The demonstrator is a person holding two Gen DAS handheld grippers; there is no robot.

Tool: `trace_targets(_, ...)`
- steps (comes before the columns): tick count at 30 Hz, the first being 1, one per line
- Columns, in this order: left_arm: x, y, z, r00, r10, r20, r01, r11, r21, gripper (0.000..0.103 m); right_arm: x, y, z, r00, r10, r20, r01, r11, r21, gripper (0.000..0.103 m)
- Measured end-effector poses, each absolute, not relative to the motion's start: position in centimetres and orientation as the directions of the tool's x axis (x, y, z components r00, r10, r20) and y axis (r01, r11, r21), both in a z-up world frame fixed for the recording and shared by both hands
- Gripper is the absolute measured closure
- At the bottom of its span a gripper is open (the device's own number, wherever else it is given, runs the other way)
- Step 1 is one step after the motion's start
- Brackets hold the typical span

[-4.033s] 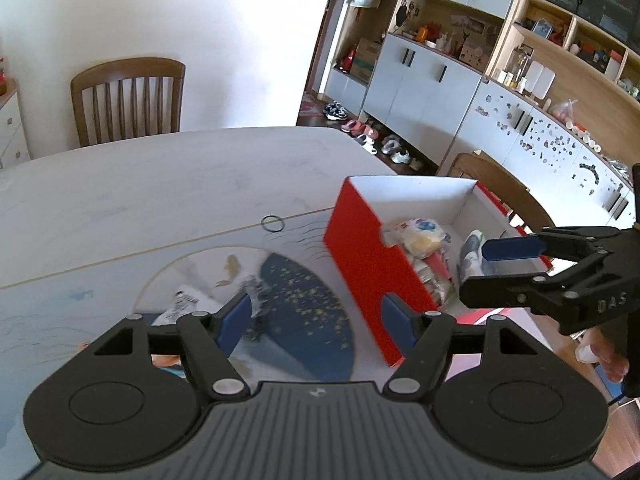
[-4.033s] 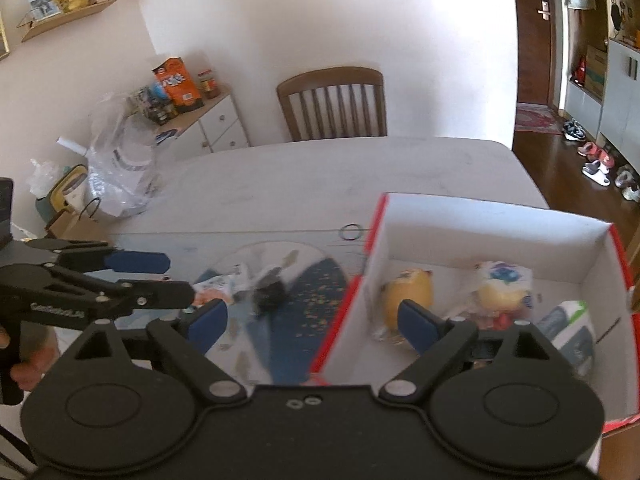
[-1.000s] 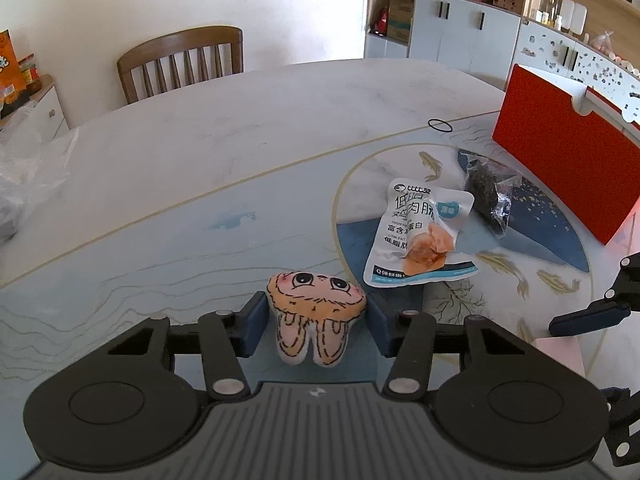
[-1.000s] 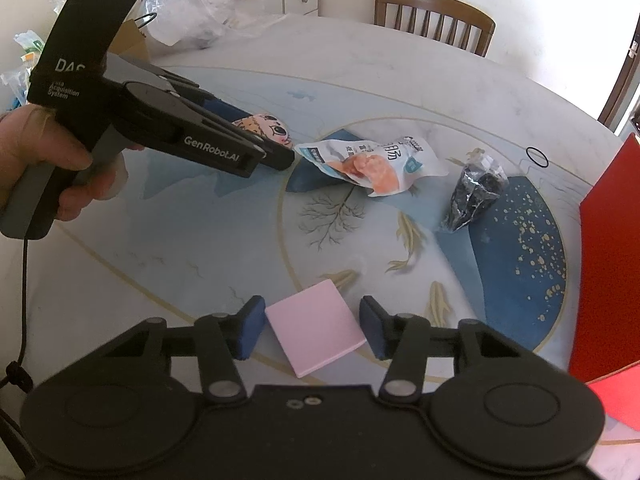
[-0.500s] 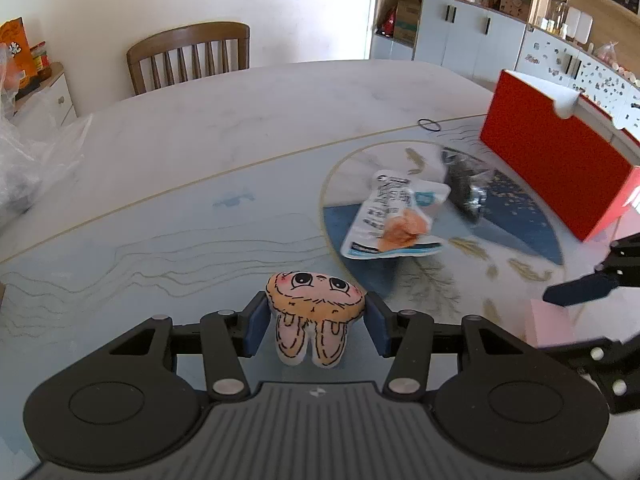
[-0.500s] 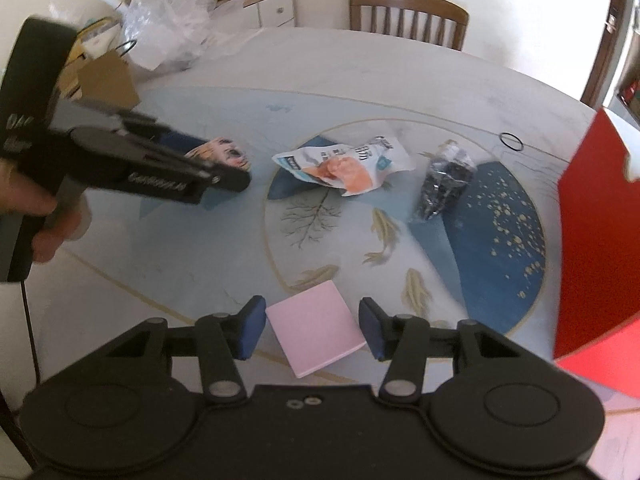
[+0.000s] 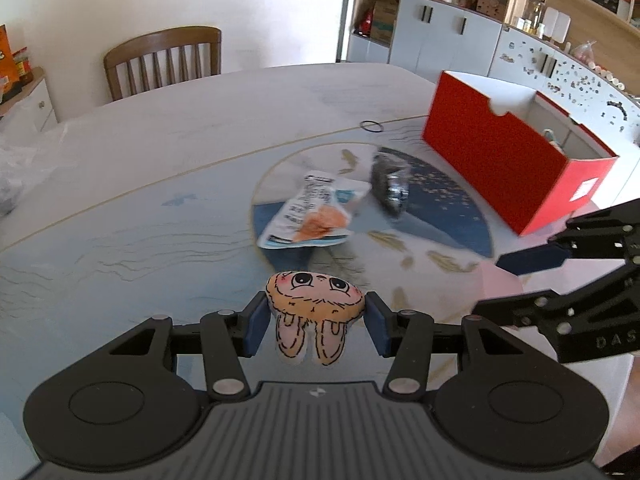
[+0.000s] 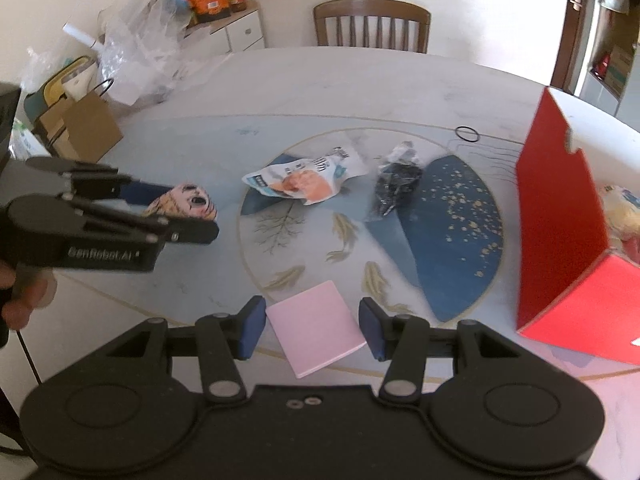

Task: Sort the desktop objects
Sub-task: 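Carry the cartoon plush and pink note pad over the red shoebox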

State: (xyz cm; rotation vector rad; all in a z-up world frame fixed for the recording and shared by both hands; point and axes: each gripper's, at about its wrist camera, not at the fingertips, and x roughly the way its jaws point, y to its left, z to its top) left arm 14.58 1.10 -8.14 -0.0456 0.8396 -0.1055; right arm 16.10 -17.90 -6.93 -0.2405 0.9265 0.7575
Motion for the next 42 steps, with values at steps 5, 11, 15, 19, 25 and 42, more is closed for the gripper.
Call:
trace_targets(5,14.2,-0.7,-8.1,0.658,-0.124,-0.743,0.105,0.992,-0.073,0.053,16.1,-19.1,-6.1,0.389,0.488,-0.782,-0.673,0.73,0.121,0.053)
trace_targets(11,14.0,-2.1,-7.1,0.654,-0.152,-0.741,0.116,0.988,-0.1,0.053,16.4,-20.7,-5.0,0.402,0.499,-0.768,-0.661,0.738,0.134,0.053)
trace_targets(15,14.2,-3.3,-5.5,0.664,-0.176,-0.727,0.144,0.984,-0.106,0.053,16.8,-22.0,-3.1,0.42,0.526,-0.739,-0.669,0.73,0.14,0.053)
trace_targets(19,14.6,-4.7,-3.8,0.674,-0.195,-0.712,0.165,0.98,-0.112,0.053,18.0,-23.3,-1.2,0.432,0.541,-0.722,-0.678,0.722,0.136,0.053)
trace_targets(25,15.9,-7.3,-1.7,0.695,-0.205,-0.689,0.181,0.978,-0.108,0.053,20.6,-25.8,0.7,0.444,0.549,-0.708,-0.677,0.723,0.136,0.052)
trace_targets(42,22.0,-16.0,0.1,0.709,-0.21,-0.674,0.199,0.975,-0.094,0.053,27.9,-35.1,1.8,0.498,0.525,-0.69,-0.631,0.765,0.128,0.052)
